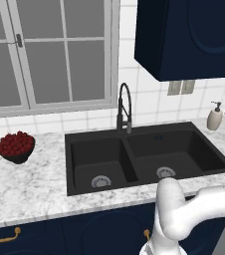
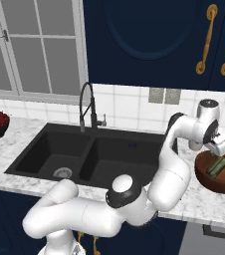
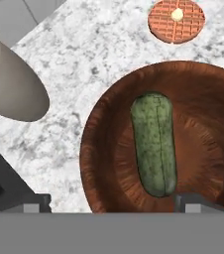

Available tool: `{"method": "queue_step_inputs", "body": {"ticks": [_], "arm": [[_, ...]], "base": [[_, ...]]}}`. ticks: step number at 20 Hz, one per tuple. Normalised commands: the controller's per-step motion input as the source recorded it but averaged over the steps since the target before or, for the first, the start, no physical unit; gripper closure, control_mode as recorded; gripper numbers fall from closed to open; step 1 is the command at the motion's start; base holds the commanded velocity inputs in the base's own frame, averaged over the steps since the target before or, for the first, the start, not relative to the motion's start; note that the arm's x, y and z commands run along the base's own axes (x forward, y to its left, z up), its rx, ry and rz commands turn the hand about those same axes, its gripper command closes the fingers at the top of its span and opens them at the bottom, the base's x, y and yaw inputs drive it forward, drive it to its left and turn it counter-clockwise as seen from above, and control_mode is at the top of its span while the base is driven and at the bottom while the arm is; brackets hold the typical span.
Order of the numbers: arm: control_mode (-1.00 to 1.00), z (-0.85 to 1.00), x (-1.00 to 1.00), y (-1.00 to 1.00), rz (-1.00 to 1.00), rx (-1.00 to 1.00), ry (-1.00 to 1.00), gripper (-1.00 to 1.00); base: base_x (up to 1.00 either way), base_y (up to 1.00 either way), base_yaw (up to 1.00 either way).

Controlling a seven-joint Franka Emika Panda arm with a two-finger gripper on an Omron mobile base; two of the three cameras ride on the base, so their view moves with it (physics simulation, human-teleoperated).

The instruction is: Pick the cucumber from the sink and place it in the bowl. Then pick the bowl and place it in the microwave. Then close the microwave door and press the start button.

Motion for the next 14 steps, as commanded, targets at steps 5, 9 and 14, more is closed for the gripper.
{"method": "queue_step_inputs", "body": {"ticks": [5,9,14], "arm": [[-1.0,0.23,-0.17,0.58,0.0,-0.32,0.06,-1.0],[-1.0,0.26,0.06,-0.01,0.0,-0.07,0.31,-1.0],[-1.0,0.13,0.01,-0.05,0.03,0.0,0.3,-1.0]], "base": [[0.0,0.0,0.0],[0.0,0.0,0.0],[0.0,0.0,0.0]]}}
